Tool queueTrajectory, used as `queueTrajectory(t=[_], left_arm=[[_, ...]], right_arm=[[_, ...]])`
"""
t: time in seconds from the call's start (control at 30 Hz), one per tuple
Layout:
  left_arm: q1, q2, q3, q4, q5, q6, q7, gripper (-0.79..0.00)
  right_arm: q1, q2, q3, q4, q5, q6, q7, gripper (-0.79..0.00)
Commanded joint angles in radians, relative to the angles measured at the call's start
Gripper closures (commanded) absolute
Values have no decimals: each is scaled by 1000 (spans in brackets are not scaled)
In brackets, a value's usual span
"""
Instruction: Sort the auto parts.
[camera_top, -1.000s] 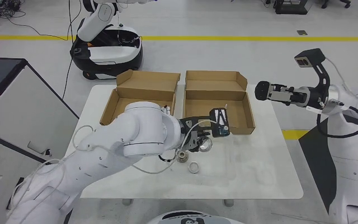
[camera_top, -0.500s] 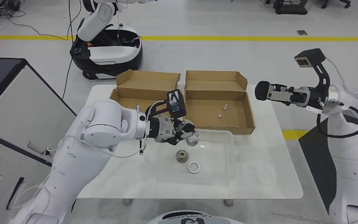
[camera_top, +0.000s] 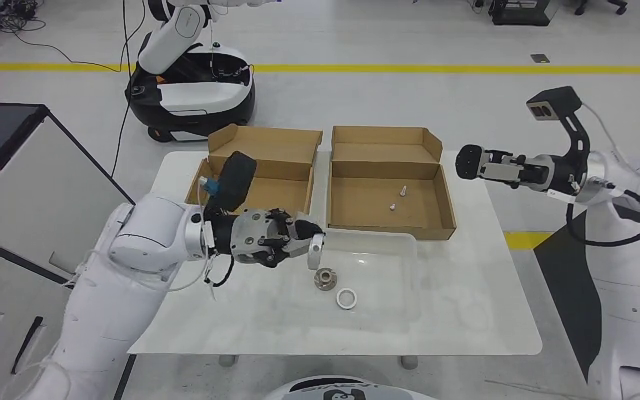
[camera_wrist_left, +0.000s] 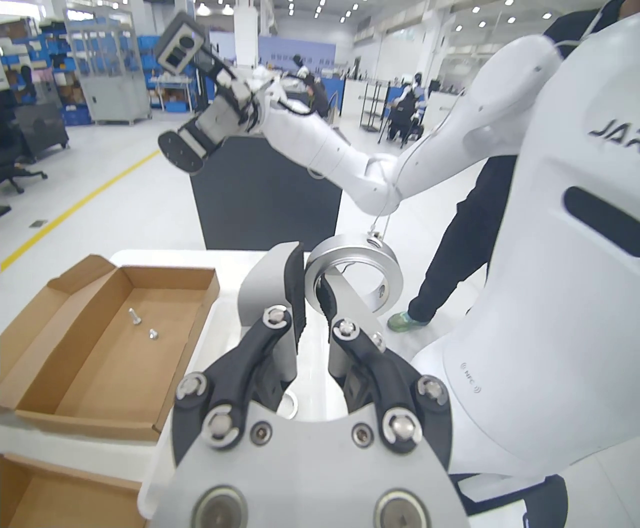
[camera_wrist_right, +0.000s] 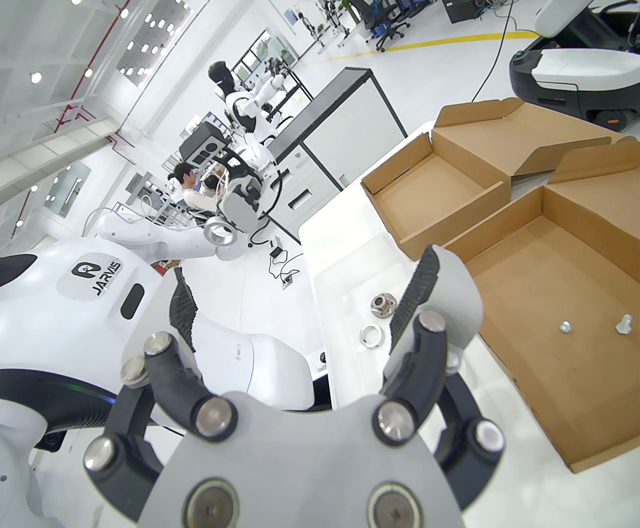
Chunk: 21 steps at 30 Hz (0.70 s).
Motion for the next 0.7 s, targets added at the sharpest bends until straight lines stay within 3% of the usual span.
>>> queueTrajectory(t=[0.0, 0.23, 0.47, 0.67], left_arm=[[7, 13, -6, -1, -41, -24, 25, 0], [3, 55, -16, -40, -261, -56, 57, 0], [4, 91, -15, -104, -374, -56, 57, 0], [-1, 99, -10, -122, -451, -56, 57, 0]], right_arm=[[0, 0, 0, 0, 0, 0, 0, -785], [0, 0, 0, 0, 0, 0, 0, -785], [0, 0, 0, 0, 0, 0, 0, -785], [0, 0, 0, 0, 0, 0, 0, -785]])
